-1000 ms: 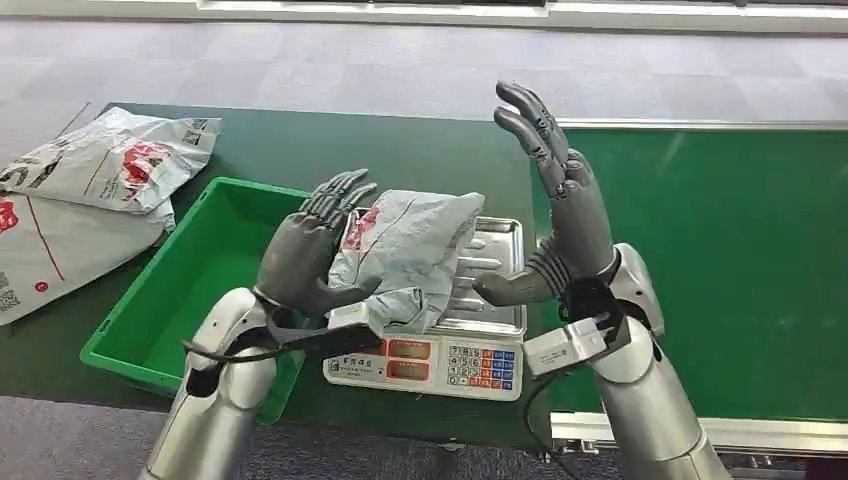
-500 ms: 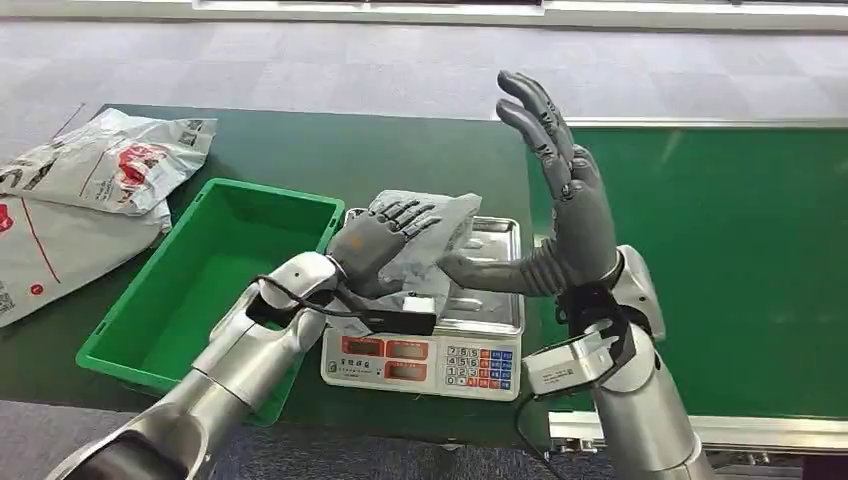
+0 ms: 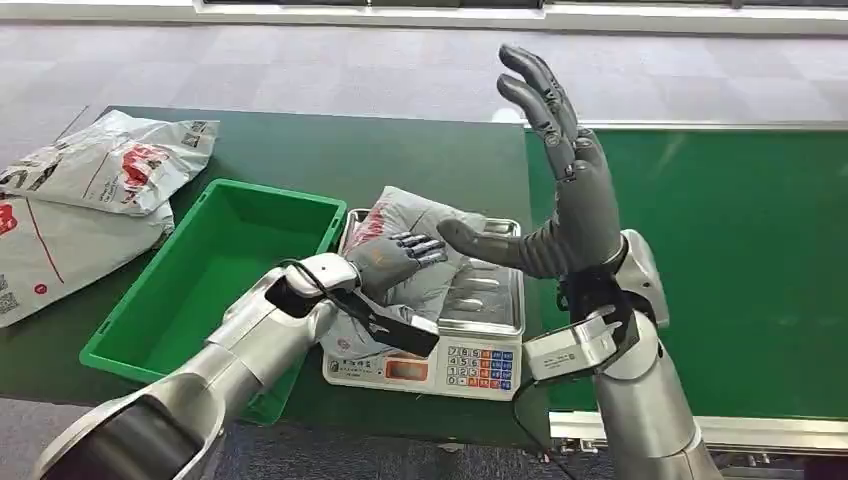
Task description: Moved the parcel from conveyor to table for the left to box.
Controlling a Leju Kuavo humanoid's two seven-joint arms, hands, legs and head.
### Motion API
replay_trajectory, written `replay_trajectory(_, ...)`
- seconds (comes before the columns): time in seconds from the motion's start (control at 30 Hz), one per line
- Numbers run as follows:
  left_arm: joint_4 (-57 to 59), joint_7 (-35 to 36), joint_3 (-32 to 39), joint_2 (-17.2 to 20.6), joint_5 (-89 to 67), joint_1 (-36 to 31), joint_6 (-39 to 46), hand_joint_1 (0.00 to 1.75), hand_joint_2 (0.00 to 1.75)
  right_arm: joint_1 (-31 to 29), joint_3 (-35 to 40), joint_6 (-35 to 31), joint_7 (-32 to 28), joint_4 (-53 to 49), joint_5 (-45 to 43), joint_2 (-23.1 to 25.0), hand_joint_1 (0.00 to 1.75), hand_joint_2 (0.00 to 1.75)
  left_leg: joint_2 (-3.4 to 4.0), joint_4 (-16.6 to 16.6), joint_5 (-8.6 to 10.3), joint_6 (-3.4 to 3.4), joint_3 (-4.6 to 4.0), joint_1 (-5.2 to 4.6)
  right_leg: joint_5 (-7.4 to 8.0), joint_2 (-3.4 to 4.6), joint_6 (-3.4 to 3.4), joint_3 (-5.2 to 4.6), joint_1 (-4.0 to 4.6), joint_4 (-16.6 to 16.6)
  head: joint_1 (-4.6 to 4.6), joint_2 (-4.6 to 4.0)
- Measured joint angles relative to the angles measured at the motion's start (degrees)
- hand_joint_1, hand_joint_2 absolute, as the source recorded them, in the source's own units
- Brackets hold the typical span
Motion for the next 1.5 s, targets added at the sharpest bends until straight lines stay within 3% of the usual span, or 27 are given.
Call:
replay_trajectory(0.1, 1.6, 0.2, -1.5, -0.1, 0.7, -0.9, 0.3, 1.75, 1.75, -0.4, -0.4, 0.2, 0.2, 0.2, -0.1, 0.0, 0.00, 1.75, -0.01, 0.0, -0.09, 0.04, 0.37, 0.00, -0.16, -0.04, 0.02, 0.39, 0.01, 0.0, 0.00, 0.00)
replay_trajectory(0.53, 3.1, 0.4, -2.4, -0.1, 2.7, -2.7, 1.1, 1.75, 1.75, -0.4, -1.0, 0.2, 0.1, 0.2, -0.3, 0.0, 0.00, 1.75, 0.05, 0.0, 0.01, -0.09, 0.44, 0.02, -0.03, 0.00, -0.09, 0.38, 0.08, 0.0, 0.00, 0.00)
replay_trajectory(0.67, 2.9, 1.6, -2.3, 0.5, 5.2, -2.6, 6.3, 1.75, 1.75, -0.1, -1.4, -0.2, 0.1, 0.2, -0.5, -0.2, 0.00, 1.75, 0.06, 0.0, 0.01, -0.09, 0.41, 0.02, -0.05, 0.01, -0.12, 0.30, 0.09, 0.0, 0.00, 0.00)
replay_trajectory(0.77, 0.8, 6.7, -1.5, 1.9, 6.2, -2.0, 16.9, 1.75, 1.75, 1.7, -1.9, -1.0, -0.3, 0.0, -0.2, -0.6, 0.00, 1.75, 0.07, 0.0, 0.05, -0.13, 0.31, 0.02, -0.02, 0.02, -0.14, 0.16, 0.09, 0.0, 0.00, 0.00)
replay_trajectory(0.87, -6.0, 19.6, 2.1, 4.2, -0.2, -1.3, 28.0, 1.75, 1.75, 4.0, -2.8, -1.1, -0.5, -1.6, 0.7, -0.7, 0.00, 1.75, 0.05, 0.0, 0.17, -0.20, -0.08, 0.03, 0.09, 0.02, -0.19, -0.24, 0.10, 0.0, 0.00, 0.00)
replay_trajectory(1.0, -19.1, 27.6, 12.0, 7.0, -13.7, 1.1, 31.1, 1.75, 1.75, 6.0, -3.6, -0.9, -0.5, -3.3, 2.0, -0.7, 0.00, 1.75, 0.07, 0.0, 0.20, -0.22, -0.29, 0.03, 0.12, 0.06, -0.18, -0.43, 0.10, 0.1, 0.00, 0.00)
replay_trajectory(1.2, -33.9, 32.4, 28.6, 9.3, -19.0, 6.6, 34.9, 1.75, 1.75, 7.6, -3.9, -1.3, -0.3, -4.8, 3.1, -0.6, 0.00, 1.75, 0.16, 0.0, 0.15, -0.22, -0.43, 0.03, 0.04, 0.16, -0.20, -0.63, 0.10, 0.1, 0.00, 0.00)
replay_trajectory(1.47, -41.0, 37.1, 36.1, 11.6, -19.0, 10.4, 33.9, 1.75, 1.75, 7.7, -4.2, -1.4, -0.2, -5.2, 3.3, -0.3, 0.00, 1.75, 0.08, 0.0, 0.17, -0.22, -0.49, 0.05, 0.05, 0.09, -0.19, -0.61, 0.09, 0.1, 0.00, 0.00)
replay_trajectory(1.5, -41.4, 38.2, 36.2, 12.1, -19.0, 10.5, 33.3, 0.00, 1.75, 7.7, -4.2, -1.4, -0.2, -5.2, 3.3, -0.2, 0.00, 1.75, 0.08, 0.0, 0.17, -0.22, -0.49, 0.04, 0.05, 0.09, -0.19, -0.61, 0.08, 0.1, 0.00, 0.00)
